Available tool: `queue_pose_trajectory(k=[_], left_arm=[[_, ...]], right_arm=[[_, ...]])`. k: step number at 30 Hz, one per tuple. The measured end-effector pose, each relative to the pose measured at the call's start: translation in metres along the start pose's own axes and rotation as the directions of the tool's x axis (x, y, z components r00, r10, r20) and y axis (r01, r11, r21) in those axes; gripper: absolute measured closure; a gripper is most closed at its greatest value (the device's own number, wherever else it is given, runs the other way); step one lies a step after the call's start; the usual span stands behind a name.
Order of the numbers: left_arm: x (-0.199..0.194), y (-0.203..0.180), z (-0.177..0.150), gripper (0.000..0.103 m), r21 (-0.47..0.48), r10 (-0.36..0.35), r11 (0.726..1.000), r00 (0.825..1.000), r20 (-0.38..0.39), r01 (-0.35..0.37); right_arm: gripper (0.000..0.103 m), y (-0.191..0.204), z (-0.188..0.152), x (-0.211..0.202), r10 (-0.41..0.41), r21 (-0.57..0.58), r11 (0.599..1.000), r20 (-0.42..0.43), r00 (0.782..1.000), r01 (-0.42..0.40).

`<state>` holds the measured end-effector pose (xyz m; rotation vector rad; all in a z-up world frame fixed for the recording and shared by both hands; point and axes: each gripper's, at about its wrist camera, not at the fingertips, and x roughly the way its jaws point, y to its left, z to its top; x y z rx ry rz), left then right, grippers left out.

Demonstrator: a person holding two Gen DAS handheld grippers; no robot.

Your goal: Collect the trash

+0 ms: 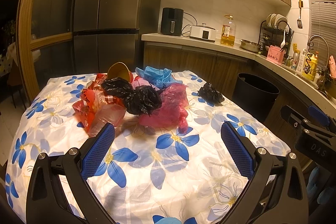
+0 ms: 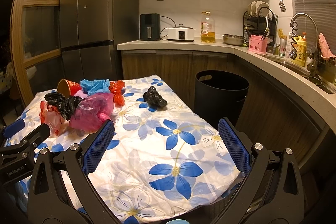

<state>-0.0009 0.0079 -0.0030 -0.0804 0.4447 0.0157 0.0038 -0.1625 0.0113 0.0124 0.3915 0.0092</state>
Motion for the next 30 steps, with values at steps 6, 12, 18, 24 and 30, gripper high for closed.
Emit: queue_pose_trajectory(k=[6,12,18,24,30], left_arm=[[0.0003,0.0010,0.0009,0.006,-0.002,-0.001,1.000,1.000,-0.001,0.001],[0.0001,-0.0003,0.0018,0.006,-0.006,-0.004,1.000,1.000,0.001,0.004],[0.0001,-0.0001,0.0043,0.006,-0.007,-0.006,1.000,1.000,0.002,0.006],[0.0001,-0.0007,0.0045,0.006,-0.007,-0.006,1.000,1.000,0.002,0.006],[0.0002,0.0003,0.0045,0.006,-0.009,-0.006,1.000,1.000,0.002,0.006]], right_arm=[[0.005,-0.0002,0.0007,0.0000,-0.001,0.000,1.000,-0.001,1.000,0.001],[0.005,-0.0020,0.0020,0.0004,-0.004,0.003,1.000,0.001,1.000,0.004],[0.005,-0.0033,0.0028,0.0007,-0.006,0.004,1.000,0.003,1.000,0.006],[0.005,-0.0031,0.0029,0.0006,-0.008,0.005,1.000,0.003,1.000,0.008],[0.005,-0.0042,0.0036,0.0009,-0.014,0.007,1.000,0.002,1.000,0.014]])
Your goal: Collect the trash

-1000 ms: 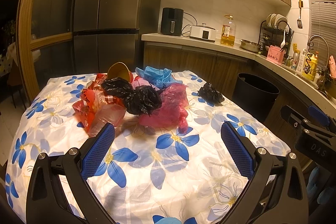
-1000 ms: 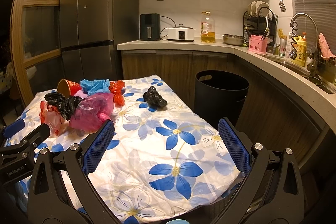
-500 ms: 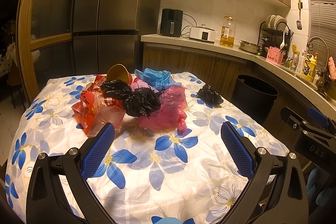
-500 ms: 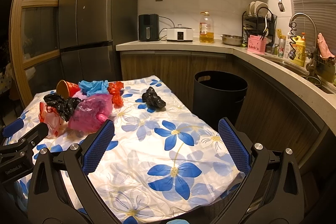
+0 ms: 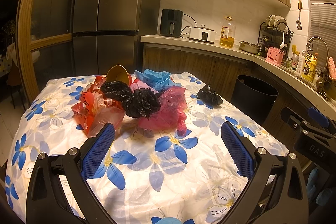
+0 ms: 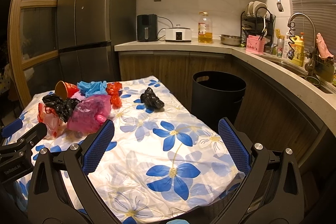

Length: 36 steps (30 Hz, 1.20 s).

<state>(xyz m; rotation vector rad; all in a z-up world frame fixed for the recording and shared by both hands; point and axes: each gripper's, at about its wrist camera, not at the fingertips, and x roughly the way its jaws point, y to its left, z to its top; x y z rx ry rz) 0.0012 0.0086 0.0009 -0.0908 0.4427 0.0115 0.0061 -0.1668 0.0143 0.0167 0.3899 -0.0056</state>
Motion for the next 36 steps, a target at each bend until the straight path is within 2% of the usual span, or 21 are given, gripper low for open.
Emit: queue_pose_trajectory(k=[36], left_arm=[[0.0003,0.0009,0.0000,0.006,-0.001,-0.001,1.000,1.000,0.000,0.001]], right_arm=[[0.005,-0.0040,-0.0054,0.0021,-0.002,0.003,1.000,-0.005,1.000,0.002]])
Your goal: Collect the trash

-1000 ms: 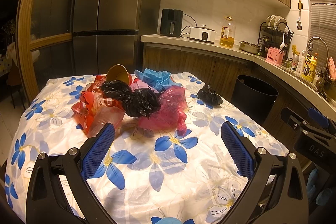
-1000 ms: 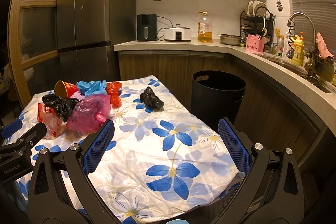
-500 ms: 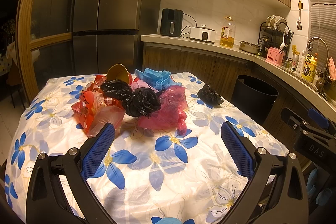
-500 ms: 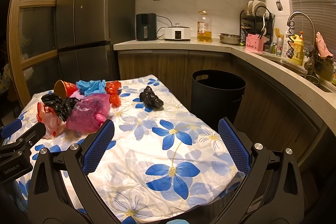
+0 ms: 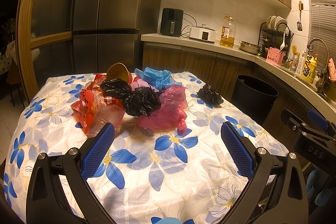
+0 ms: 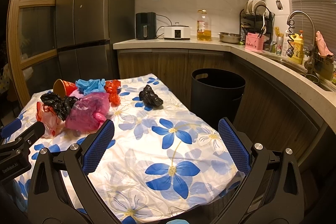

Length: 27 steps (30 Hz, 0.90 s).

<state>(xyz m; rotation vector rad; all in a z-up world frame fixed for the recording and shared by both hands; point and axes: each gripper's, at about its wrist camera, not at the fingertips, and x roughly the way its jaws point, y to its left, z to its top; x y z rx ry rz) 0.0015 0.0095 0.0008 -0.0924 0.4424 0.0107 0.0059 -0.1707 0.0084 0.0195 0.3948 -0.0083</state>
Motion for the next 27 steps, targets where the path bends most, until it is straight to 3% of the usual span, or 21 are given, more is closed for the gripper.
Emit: queue_pose_trajectory(k=[18,27], left_arm=[[0.015,-0.002,-0.003,0.006,-0.018,0.020,1.000,1.000,-0.008,-0.020],[0.034,0.009,-0.007,0.006,-0.047,0.052,0.998,0.999,0.013,-0.051]], right_arm=[[0.005,-0.004,-0.002,0.021,0.007,0.011,1.000,-0.023,1.000,-0.006],[0.005,-0.006,-0.002,0.043,0.065,0.017,0.998,-0.007,0.998,-0.065]])
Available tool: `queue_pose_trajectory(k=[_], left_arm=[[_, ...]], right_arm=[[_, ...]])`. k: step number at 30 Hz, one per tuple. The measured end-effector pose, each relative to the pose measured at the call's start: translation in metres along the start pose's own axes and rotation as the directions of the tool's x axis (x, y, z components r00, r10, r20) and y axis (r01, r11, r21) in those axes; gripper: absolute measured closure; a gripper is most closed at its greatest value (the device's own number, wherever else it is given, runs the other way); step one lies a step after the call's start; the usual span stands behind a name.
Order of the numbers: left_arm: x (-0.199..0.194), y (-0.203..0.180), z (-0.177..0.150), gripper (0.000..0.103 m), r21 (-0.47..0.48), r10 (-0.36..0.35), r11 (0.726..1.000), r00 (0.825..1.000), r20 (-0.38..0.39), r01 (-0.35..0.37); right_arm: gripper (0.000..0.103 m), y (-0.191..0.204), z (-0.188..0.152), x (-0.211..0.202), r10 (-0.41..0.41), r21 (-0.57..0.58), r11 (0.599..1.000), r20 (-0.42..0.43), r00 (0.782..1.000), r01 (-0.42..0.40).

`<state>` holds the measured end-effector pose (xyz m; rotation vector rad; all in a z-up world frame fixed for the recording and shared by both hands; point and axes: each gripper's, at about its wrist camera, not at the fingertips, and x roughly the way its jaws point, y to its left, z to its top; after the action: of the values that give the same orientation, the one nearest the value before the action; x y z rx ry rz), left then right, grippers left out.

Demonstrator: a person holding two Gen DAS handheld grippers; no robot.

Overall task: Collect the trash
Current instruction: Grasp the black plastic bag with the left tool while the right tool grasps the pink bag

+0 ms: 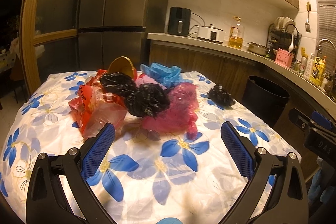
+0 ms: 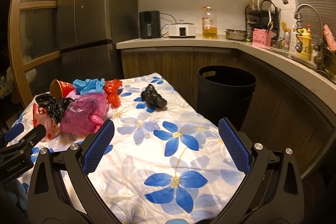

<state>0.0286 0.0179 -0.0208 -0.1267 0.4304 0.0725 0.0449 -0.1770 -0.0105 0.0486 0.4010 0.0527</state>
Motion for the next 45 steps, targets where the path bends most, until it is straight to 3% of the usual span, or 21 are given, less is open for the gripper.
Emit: queue_pose_trajectory(k=[4,7,14,21,24,27,29,30,36,45], left_arm=[[0.003,0.018,0.002,0.007,-0.040,0.060,0.997,0.998,0.023,-0.059],[0.004,0.030,0.005,0.007,-0.060,0.117,0.992,0.992,0.042,-0.115],[0.002,0.060,0.008,0.007,-0.117,0.215,0.972,0.974,0.076,-0.205],[0.012,0.084,0.008,0.007,-0.146,0.244,0.961,0.968,0.048,-0.235],[0.014,0.089,0.009,0.007,-0.156,0.244,0.959,0.969,0.038,-0.235],[0.015,0.091,0.009,0.007,-0.155,0.246,0.959,0.969,0.034,-0.238],[0.016,0.092,0.009,0.007,-0.157,0.246,0.958,0.969,0.030,-0.239],[0.017,0.093,0.009,0.007,-0.161,0.245,0.958,0.969,0.027,-0.237],[0.016,0.090,0.008,0.007,-0.154,0.223,0.964,0.974,0.029,-0.217],[0.041,0.059,0.004,0.009,-0.127,0.124,0.984,0.992,-0.010,-0.124]], right_arm=[[0.005,0.010,-0.001,0.018,0.069,-0.014,0.997,0.005,0.998,-0.069],[0.008,0.027,-0.003,0.038,0.166,-0.016,0.986,-0.016,0.986,-0.167],[0.026,0.085,-0.009,0.085,0.363,-0.072,0.928,-0.059,0.930,-0.366],[0.040,0.129,-0.007,0.111,0.436,-0.105,0.890,-0.094,0.895,-0.444],[0.052,0.142,-0.007,0.121,0.451,-0.121,0.878,-0.112,0.885,-0.463],[0.072,0.148,-0.008,0.130,0.466,-0.121,0.868,-0.139,0.874,-0.482],[0.095,0.149,-0.009,0.132,0.477,-0.123,0.860,-0.150,0.866,-0.495],[0.097,0.149,-0.010,0.131,0.480,-0.125,0.858,-0.152,0.864,-0.499],[0.102,0.132,-0.011,0.111,0.467,-0.133,0.867,-0.118,0.876,-0.480],[0.102,0.074,-0.011,0.075,0.379,-0.112,0.916,-0.063,0.923,-0.384]])
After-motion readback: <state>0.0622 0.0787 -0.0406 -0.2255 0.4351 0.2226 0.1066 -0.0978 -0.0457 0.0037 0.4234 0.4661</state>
